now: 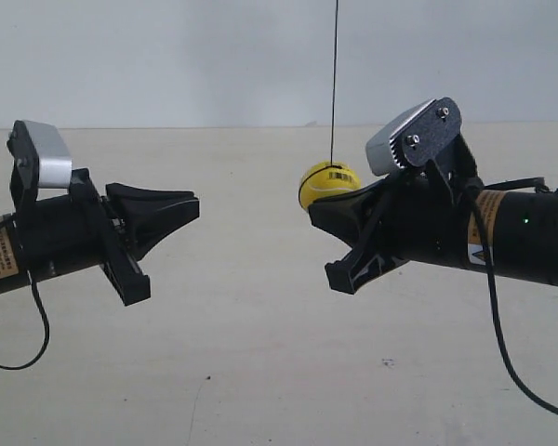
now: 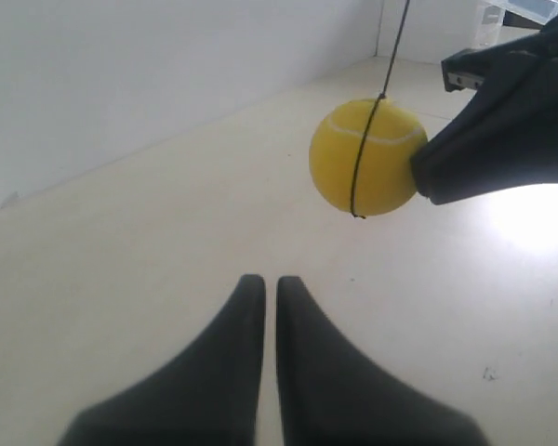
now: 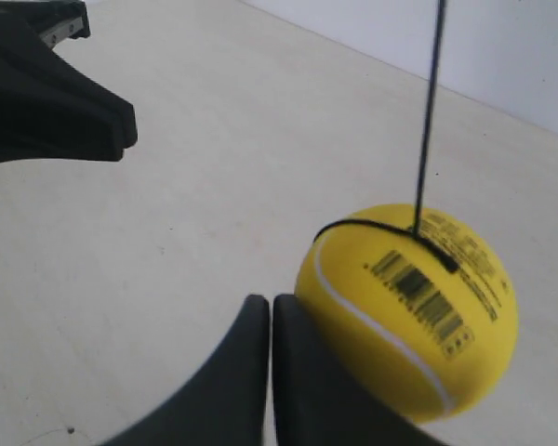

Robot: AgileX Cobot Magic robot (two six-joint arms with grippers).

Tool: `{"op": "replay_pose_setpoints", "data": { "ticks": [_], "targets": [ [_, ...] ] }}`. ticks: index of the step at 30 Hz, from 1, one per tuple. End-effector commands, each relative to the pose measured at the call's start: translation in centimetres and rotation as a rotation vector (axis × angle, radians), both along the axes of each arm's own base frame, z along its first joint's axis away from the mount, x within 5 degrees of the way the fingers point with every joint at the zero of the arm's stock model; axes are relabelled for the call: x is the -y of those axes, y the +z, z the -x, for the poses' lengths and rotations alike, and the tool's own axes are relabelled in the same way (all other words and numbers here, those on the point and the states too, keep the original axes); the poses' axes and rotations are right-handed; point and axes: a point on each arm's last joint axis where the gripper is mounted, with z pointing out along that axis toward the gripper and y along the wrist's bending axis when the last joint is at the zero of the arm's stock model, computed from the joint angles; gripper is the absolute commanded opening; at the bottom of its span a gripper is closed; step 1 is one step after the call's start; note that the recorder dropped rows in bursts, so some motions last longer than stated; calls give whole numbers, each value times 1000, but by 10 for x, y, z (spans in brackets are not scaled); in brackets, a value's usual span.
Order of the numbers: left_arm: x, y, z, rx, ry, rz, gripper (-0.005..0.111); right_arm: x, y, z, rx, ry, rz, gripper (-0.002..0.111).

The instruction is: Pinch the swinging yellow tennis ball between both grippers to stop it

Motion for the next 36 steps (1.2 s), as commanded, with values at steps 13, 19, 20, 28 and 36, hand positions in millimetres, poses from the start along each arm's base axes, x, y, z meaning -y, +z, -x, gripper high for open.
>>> {"op": "replay_pose_setpoints", "data": {
  "ticks": [13, 19, 20, 28, 36],
  "targets": [
    [3, 3, -3, 28, -19, 31, 5, 7, -4, -8, -23, -113, 50, 0],
    [3, 3, -3, 28, -19, 31, 5, 10, -4, -11, -17, -154, 50, 0],
    [3, 2, -3, 26, -18, 28, 5, 10, -4, -11, -19, -160, 47, 0],
    [23, -8, -3, 6, -87, 16, 5, 6, -3, -8, -35, -136, 16, 0],
    [43, -11, 2, -2, -188, -17, 5, -14, -4, 8, -41, 3, 41, 0]
  ]
}}
